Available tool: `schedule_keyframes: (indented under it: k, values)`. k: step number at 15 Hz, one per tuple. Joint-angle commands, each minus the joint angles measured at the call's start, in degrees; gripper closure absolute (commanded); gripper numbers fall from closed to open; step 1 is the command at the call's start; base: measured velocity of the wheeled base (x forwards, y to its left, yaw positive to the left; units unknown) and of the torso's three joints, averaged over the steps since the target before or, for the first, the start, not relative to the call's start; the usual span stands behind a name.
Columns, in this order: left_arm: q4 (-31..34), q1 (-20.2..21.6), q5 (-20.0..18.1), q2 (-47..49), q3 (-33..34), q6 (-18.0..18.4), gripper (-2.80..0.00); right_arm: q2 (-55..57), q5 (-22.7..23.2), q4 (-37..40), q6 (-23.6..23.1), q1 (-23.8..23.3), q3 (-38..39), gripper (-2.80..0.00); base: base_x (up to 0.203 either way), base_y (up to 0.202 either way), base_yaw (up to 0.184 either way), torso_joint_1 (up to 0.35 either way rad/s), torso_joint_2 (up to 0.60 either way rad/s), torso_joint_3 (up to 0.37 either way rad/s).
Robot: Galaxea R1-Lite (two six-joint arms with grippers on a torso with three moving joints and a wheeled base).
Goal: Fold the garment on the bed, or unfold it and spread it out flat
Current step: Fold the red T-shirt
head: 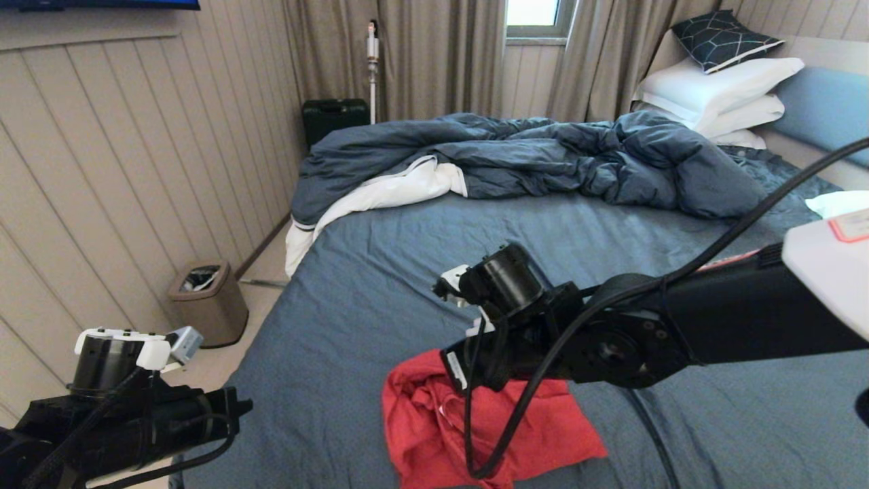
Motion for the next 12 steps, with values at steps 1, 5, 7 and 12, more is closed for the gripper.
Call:
schedule_keyframes:
  k: [1,5,7,12]
  values:
    - [-0.23,0.0,-0.07,0.09,-0.02,-0.16,0.0,-1.28,-0.06,0.04,-0.08,-2.02,2.17,0.0,0.0,0.0,0.0,0.0,0.0,0.0]
    - [-0.23,0.0,-0.07,0.09,-0.02,-0.16,0.0,4.53,-0.03,-0.25,-0.42,-4.25,1.07,0.0,0.0,0.0,0.0,0.0,0.0,0.0]
    - [-0.23,0.0,-0.07,0.09,-0.02,-0.16,0.0,7.66,0.02,-1.13,-0.94,-4.24,-0.03,0.0,0.0,0.0,0.0,0.0,0.0,0.0]
    - [-0.23,0.0,-0.07,0.53,-0.11,-0.16,0.0,10.99,0.11,-3.36,-1.15,-1.83,-1.17,0.0,0.0,0.0,0.0,0.0,0.0,0.0]
